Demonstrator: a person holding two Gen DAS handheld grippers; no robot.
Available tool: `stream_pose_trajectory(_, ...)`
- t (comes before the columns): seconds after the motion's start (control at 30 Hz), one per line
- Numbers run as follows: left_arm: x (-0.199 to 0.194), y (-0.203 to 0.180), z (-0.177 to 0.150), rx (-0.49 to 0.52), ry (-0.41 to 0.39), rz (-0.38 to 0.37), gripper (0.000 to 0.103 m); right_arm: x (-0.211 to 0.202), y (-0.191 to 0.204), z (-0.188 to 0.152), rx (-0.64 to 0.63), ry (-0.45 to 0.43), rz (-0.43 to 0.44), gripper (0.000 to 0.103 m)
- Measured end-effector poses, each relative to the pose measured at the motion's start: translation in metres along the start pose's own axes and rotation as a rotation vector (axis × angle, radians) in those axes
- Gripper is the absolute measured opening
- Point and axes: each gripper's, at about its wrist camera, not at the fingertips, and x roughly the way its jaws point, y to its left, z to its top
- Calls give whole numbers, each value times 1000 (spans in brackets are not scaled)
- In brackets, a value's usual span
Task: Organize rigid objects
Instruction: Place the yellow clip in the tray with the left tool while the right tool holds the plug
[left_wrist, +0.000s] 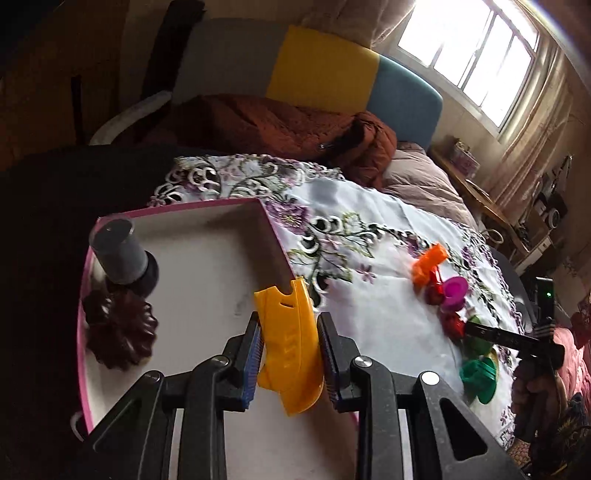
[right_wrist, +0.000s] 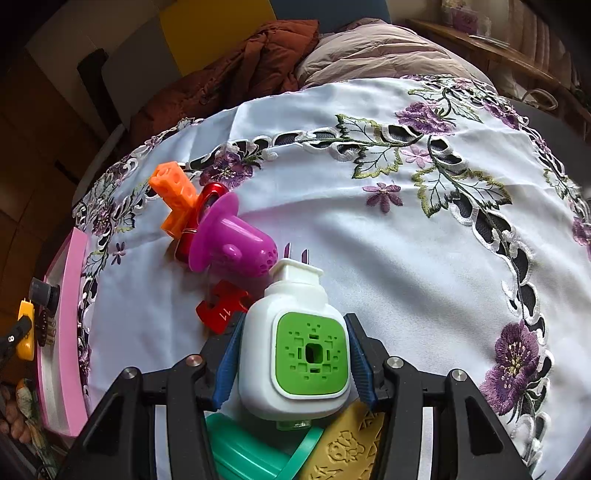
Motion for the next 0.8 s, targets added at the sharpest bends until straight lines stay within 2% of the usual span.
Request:
stream_pose_trajectory(0.2,28,23,18,-12,17,63,28,0,1,1,-9,0,-3,53)
stream_pose_trajectory(0.57,58,38,36,8,26,205,29,0,2,1,-20,2,-1,53)
stream_pose_trajectory(0.8,47,32,34,27,20,208,33,0,3,0,-23,1,-3,53)
